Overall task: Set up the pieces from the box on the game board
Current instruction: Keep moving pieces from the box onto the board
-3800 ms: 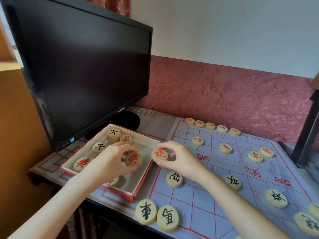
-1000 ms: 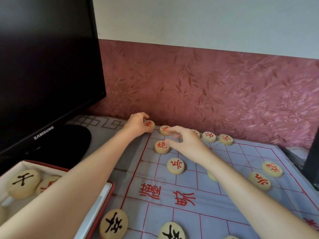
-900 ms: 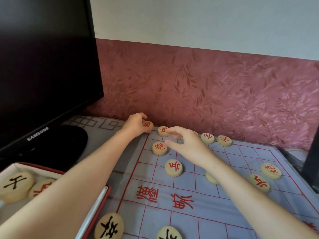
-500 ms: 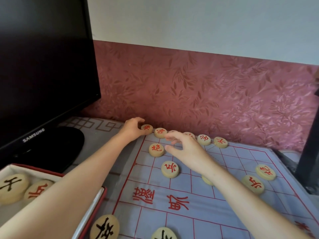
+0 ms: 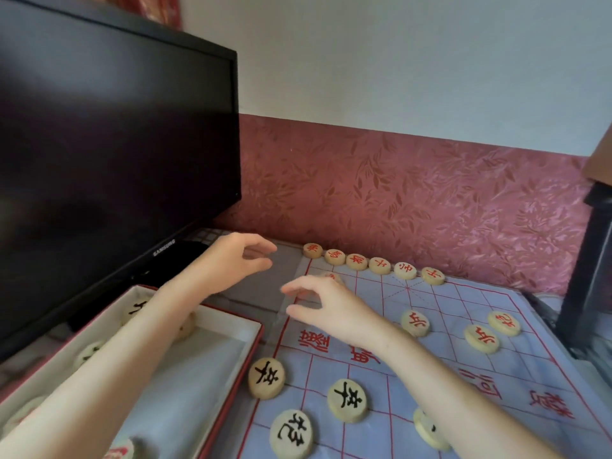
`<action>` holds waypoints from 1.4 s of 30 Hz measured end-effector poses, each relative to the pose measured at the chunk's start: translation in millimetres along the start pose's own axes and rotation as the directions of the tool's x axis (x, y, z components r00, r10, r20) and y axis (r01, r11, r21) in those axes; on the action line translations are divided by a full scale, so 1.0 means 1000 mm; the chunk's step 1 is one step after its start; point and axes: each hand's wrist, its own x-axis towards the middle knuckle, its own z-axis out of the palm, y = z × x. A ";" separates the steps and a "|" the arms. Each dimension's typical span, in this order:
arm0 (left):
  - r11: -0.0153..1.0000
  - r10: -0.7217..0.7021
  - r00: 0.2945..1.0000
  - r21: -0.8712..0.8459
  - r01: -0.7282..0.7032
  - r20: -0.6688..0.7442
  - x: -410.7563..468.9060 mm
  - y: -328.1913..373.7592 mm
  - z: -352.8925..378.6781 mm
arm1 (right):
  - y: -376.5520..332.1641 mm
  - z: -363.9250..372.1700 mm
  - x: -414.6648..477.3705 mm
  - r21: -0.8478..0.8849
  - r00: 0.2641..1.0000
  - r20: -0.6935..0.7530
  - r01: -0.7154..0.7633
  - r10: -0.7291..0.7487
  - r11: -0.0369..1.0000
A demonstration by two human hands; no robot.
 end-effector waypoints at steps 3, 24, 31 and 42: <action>0.999 -0.045 0.999 0.009 0.045 -0.024 -0.051 -0.004 -0.024 | -0.028 0.017 -0.009 -0.023 0.996 0.069 0.052 -0.050 0.998; 0.882 -0.307 0.934 0.316 0.351 -0.180 -0.214 -0.071 -0.062 | -0.121 0.124 -0.040 0.029 0.901 0.375 0.226 -0.221 0.974; 0.888 -0.298 0.925 0.288 0.359 -0.235 -0.210 -0.080 -0.053 | -0.118 0.139 -0.037 0.039 0.927 0.326 0.186 -0.188 0.982; 0.947 -0.193 0.928 0.189 0.262 -0.317 -0.206 -0.076 -0.047 | -0.103 0.119 -0.035 0.028 0.963 0.203 0.173 -0.175 0.985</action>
